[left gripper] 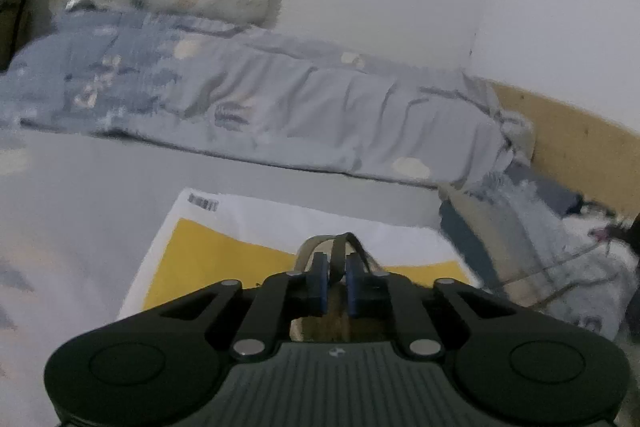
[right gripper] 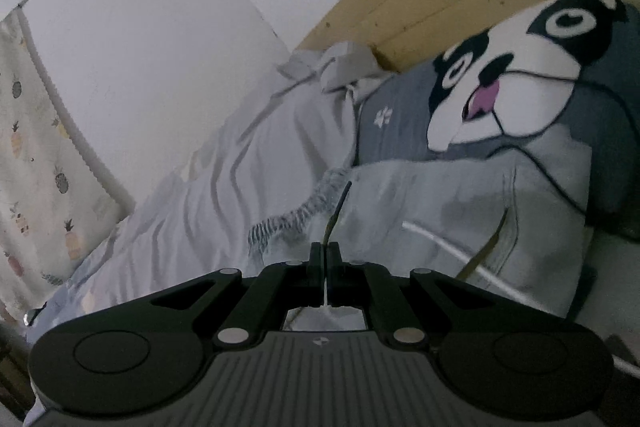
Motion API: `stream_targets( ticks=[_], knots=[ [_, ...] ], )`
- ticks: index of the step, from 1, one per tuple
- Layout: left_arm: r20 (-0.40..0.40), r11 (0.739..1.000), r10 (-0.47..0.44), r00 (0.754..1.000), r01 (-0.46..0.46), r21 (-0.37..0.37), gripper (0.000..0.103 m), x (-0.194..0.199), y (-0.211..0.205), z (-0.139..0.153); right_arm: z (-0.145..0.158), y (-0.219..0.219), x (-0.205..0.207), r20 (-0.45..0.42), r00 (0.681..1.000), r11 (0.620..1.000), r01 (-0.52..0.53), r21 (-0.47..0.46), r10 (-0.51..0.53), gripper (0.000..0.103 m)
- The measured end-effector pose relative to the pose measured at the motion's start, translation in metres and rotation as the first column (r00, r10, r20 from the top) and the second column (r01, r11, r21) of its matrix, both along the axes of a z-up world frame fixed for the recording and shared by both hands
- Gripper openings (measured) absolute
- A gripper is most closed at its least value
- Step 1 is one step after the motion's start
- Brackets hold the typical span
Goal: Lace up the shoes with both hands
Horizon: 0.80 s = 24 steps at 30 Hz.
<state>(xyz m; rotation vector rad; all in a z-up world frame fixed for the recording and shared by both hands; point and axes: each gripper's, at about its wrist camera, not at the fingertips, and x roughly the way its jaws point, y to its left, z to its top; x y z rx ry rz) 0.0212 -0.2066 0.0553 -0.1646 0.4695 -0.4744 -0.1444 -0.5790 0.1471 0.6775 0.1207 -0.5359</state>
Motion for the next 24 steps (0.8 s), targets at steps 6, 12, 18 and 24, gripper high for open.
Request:
stream_targets(
  ticks=[6, 12, 18, 24],
  knots=[
    [0.008, 0.993, -0.003, 1.0, 0.002, 0.115, 0.017, -0.013, -0.014, -0.002, 0.006, -0.004, -0.007, 0.005, 0.999, 0.999, 0.038, -0.017, -0.038, 0.001],
    [-0.017, 0.986, 0.008, 1.0, -0.005, 0.164, 0.018, -0.016, -0.019, -0.005, 0.009, -0.007, -0.012, 0.001, 0.997, 0.997, 0.072, -0.033, -0.072, 0.001],
    [-0.047, 0.987, 0.047, 0.998, -0.039, 0.158, 0.018, -0.011, -0.015, -0.007, 0.011, -0.014, -0.022, -0.004, 0.993, 0.992, 0.115, -0.042, -0.115, 0.001],
    [-0.041, 0.986, 0.055, 0.998, -0.048, 0.157, 0.018, -0.012, -0.015, -0.006, 0.011, -0.022, -0.031, -0.028, 0.987, 0.986, 0.156, -0.058, -0.158, 0.001]
  ],
)
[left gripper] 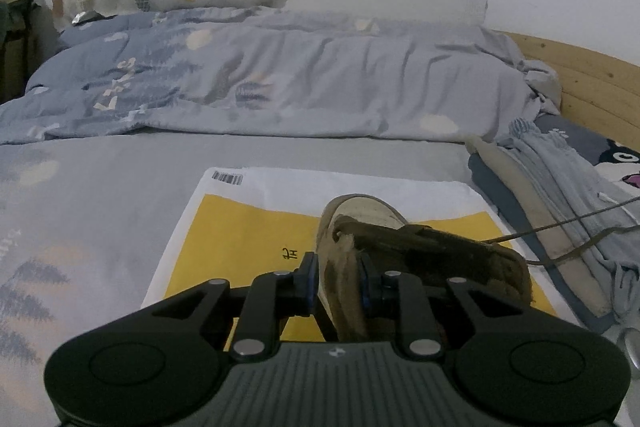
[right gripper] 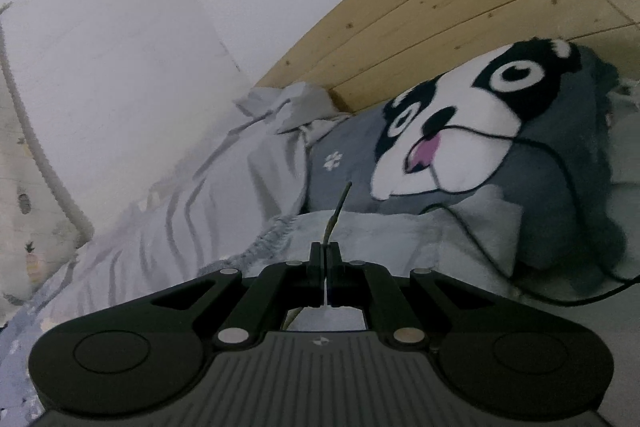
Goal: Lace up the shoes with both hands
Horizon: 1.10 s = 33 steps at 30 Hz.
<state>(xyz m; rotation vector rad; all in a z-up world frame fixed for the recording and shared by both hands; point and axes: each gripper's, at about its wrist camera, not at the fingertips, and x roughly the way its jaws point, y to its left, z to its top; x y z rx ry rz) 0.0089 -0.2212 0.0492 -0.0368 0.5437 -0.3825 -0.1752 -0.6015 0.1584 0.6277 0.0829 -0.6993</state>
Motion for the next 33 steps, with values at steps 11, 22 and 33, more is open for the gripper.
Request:
stream_targets(
  ticks=[11, 22, 33],
  knots=[
    [0.016, 0.999, 0.032, 0.999, -0.031, -0.035, 0.018, 0.0, 0.001, 0.008, -0.021, -0.016, -0.011, -0.142, 0.989, 0.995, 0.048, 0.089, -0.035, 0.002],
    [0.041, 0.998, 0.031, 0.999, -0.029, -0.057, 0.018, -0.001, -0.005, 0.016, -0.05, -0.077, -0.023, -0.115, 0.993, 0.962, 0.039, 0.272, -0.008, 0.01],
    [0.064, 0.996, 0.039, 0.997, -0.034, -0.078, 0.018, -0.001, -0.005, 0.022, -0.052, -0.084, -0.013, -0.03, 0.998, 0.944, -0.047, 0.325, 0.06, 0.037]
  ],
)
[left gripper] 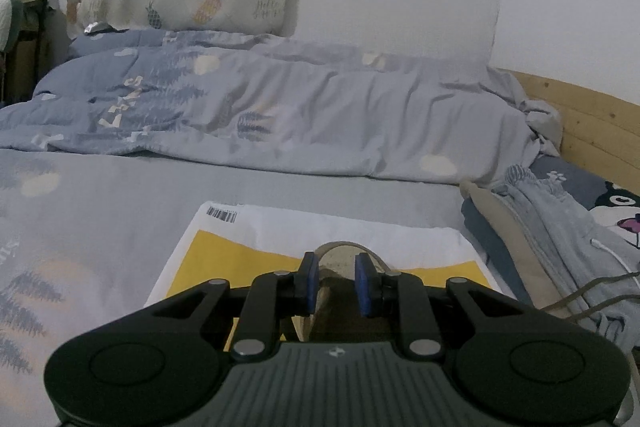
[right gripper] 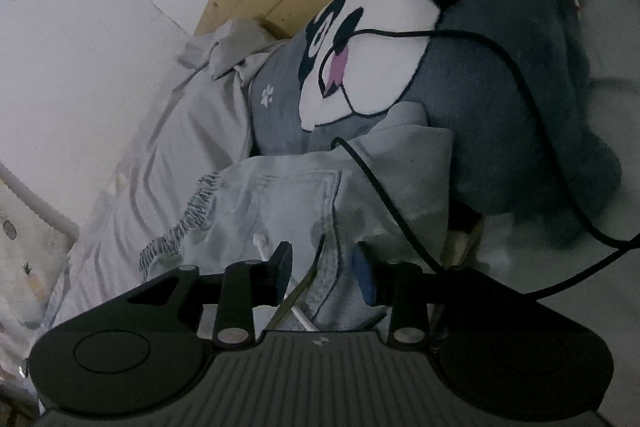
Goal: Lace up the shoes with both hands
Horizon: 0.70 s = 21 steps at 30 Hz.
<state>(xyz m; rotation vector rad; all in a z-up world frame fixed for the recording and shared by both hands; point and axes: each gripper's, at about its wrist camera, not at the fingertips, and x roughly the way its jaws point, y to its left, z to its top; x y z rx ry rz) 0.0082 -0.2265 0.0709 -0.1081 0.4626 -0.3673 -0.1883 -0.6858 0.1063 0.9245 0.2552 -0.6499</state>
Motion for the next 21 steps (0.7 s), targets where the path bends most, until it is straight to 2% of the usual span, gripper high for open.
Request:
stream_targets(
  ticks=[5, 9, 21],
  knots=[
    [0.0, 1.0, 0.002, 1.0, -0.002, -0.014, 0.018, 0.002, 0.001, 0.0, 0.012, 0.008, 0.002, -0.001, 1.0, 0.998, 0.002, -0.064, -0.002, 0.036],
    [-0.001, 1.0, -0.006, 1.0, 0.006, -0.02, 0.018, 0.002, 0.001, 0.001, 0.019, 0.014, 0.004, 0.028, 0.999, 0.998, -0.022, -0.066, 0.024, 0.036],
    [-0.01, 1.0, -0.015, 1.0, 0.015, -0.025, 0.018, 0.001, -0.001, 0.0, -0.007, 0.004, 0.01, 0.03, 1.0, 1.0, 0.007, 0.025, -0.008, 0.035]
  ],
)
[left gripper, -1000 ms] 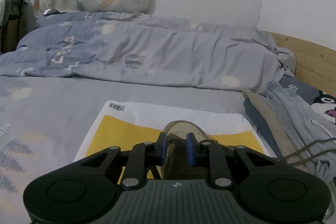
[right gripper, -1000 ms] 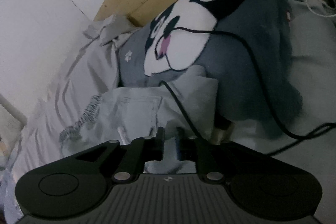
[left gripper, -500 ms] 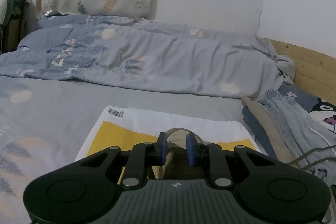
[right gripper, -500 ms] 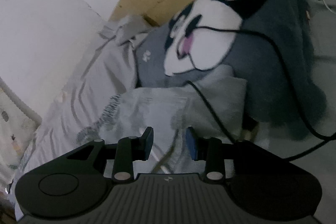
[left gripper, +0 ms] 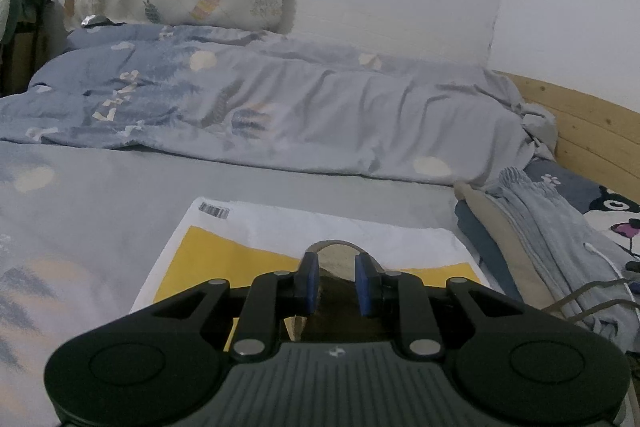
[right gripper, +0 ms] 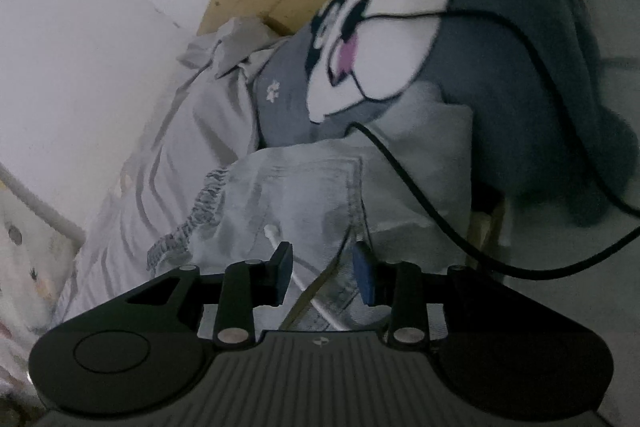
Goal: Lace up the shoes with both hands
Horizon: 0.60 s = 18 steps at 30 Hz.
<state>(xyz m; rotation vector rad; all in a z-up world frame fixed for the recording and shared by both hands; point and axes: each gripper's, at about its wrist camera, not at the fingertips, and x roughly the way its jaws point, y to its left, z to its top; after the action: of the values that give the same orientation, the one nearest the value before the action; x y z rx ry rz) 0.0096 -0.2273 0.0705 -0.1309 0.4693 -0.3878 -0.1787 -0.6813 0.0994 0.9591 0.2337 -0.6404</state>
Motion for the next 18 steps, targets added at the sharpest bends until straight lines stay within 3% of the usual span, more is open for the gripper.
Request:
stream_targets(
  ticks=[7, 9, 10, 11, 18],
  knots=[
    [0.006, 1.0, -0.004, 1.0, 0.004, -0.005, 0.018, -0.001, -0.003, -0.002, -0.008, 0.001, 0.009, -0.017, 0.999, 0.999, 0.034, -0.039, -0.035, 0.035],
    [0.006, 1.0, -0.002, 1.0, 0.002, -0.007, 0.018, -0.001, -0.003, -0.002, -0.007, 0.004, 0.013, -0.051, 0.998, 0.996, 0.04, -0.074, -0.044, 0.028],
    [0.006, 1.0, 0.0, 1.0, 0.0, -0.008, 0.018, 0.0, -0.002, -0.003, -0.006, 0.006, 0.014, -0.075, 0.996, 0.995, 0.05, -0.091, -0.057, 0.011],
    [0.007, 1.0, 0.002, 1.0, -0.002, -0.009, 0.018, 0.0, -0.002, -0.003, -0.006, 0.007, 0.015, -0.099, 0.993, 0.993, 0.059, -0.107, -0.069, 0.003],
    [0.009, 0.999, 0.013, 1.0, -0.013, -0.048, 0.018, 0.0, 0.004, 0.001, 0.011, 0.028, 0.02, -0.125, 0.99, 0.971, 0.037, -0.238, -0.068, 0.002]
  ],
)
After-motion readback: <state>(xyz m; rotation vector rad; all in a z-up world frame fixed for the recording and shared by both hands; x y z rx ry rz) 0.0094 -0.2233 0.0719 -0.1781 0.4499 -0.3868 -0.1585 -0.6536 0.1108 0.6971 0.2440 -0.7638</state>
